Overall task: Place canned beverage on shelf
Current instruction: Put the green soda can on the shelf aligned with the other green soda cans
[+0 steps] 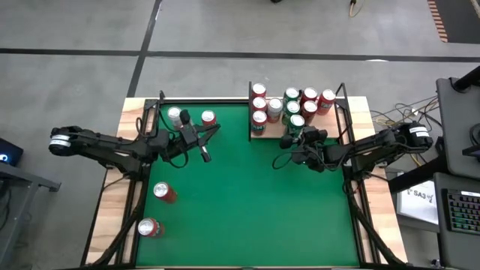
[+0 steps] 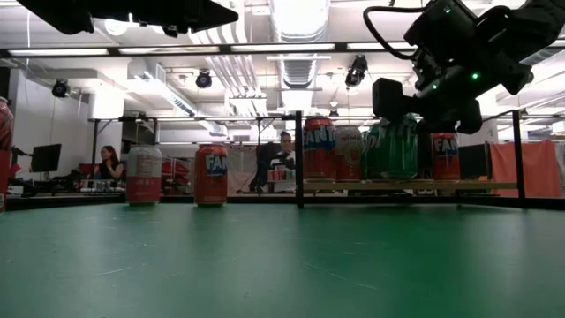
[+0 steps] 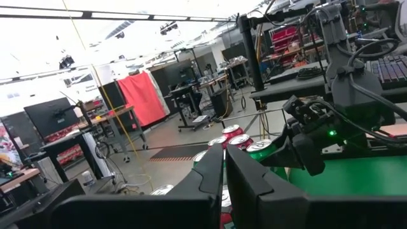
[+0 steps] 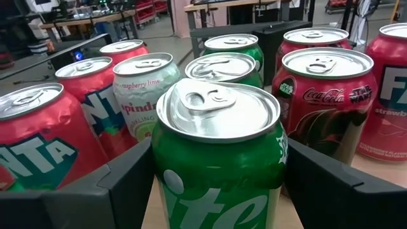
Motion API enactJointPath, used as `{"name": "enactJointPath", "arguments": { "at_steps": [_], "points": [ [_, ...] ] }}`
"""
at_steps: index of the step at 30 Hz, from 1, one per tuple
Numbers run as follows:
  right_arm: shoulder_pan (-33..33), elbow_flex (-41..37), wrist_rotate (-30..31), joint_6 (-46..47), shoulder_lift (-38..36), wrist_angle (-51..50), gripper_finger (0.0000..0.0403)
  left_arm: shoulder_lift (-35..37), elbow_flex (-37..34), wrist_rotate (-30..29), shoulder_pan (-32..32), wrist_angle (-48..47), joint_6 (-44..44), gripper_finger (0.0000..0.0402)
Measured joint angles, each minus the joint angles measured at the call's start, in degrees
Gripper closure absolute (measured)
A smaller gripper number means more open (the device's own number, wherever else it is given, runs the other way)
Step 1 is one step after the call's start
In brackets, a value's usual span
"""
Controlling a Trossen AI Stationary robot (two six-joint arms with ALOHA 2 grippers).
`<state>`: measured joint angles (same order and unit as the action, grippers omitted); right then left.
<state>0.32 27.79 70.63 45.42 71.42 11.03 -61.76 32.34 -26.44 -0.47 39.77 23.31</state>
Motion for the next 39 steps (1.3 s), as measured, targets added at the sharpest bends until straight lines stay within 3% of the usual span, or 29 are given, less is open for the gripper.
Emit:
{"name": "enactJointPath", "arguments": {
  "at_steps": [15,39],
  "points": [
    [0.00,0.00,1.46,-4.19,0.02,-0.09,0.0078,-0.02,0.00,-0.02,0.11,0.00,0.46,0.0400],
    [0.00,-0.04,1.72,-5.00,0.00,-0.74,0.0073,-0.02,-0.11,-0.11,0.15,-0.17,1.27,0.0400]
  ]
}}
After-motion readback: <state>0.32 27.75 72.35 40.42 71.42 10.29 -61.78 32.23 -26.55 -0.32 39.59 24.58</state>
